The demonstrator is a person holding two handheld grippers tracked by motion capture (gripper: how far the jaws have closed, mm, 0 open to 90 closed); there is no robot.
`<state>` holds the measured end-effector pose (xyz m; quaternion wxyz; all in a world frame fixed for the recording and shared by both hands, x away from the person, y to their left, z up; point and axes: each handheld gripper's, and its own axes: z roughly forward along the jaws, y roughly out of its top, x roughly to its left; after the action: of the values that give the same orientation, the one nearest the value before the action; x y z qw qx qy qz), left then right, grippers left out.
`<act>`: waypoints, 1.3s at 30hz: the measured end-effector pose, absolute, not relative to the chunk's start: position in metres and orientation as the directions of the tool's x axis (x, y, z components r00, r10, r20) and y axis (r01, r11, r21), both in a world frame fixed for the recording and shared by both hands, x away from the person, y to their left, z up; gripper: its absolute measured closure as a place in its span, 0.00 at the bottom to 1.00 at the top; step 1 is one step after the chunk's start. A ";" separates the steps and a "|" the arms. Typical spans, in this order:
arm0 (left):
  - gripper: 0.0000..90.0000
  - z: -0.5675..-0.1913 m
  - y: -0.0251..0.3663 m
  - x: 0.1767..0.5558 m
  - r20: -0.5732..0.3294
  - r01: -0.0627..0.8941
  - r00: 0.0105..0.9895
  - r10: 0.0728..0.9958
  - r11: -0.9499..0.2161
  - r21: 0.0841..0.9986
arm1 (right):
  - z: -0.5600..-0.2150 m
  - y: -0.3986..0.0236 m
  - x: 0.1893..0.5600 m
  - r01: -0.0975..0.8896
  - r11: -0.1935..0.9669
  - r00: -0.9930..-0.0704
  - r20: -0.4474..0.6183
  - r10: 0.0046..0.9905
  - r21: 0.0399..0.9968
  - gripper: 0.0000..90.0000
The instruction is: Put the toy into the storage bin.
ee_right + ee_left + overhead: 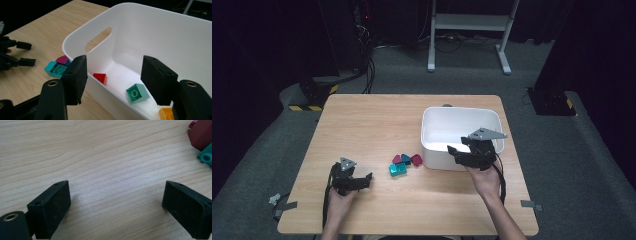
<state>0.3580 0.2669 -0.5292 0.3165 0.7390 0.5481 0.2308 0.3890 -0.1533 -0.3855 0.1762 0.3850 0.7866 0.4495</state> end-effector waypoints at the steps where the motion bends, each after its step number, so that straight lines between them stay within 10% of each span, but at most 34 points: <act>1: 0.09 -0.529 0.267 0.358 -0.006 0.664 0.292 0.956 -0.199 0.721 | -0.385 -0.153 0.386 0.443 0.297 -0.647 0.072 0.759 0.846 0.43; 39: 0.20 -0.508 0.220 0.336 -0.038 0.541 0.528 0.848 -0.302 0.785 | -0.507 -0.142 0.339 0.470 0.429 -0.708 0.040 0.705 0.771 0.44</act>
<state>0.3359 0.2200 -0.5082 0.3898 0.7823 0.4440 0.1971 0.3390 -0.1424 -0.5075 0.1460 0.3528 0.8327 0.4010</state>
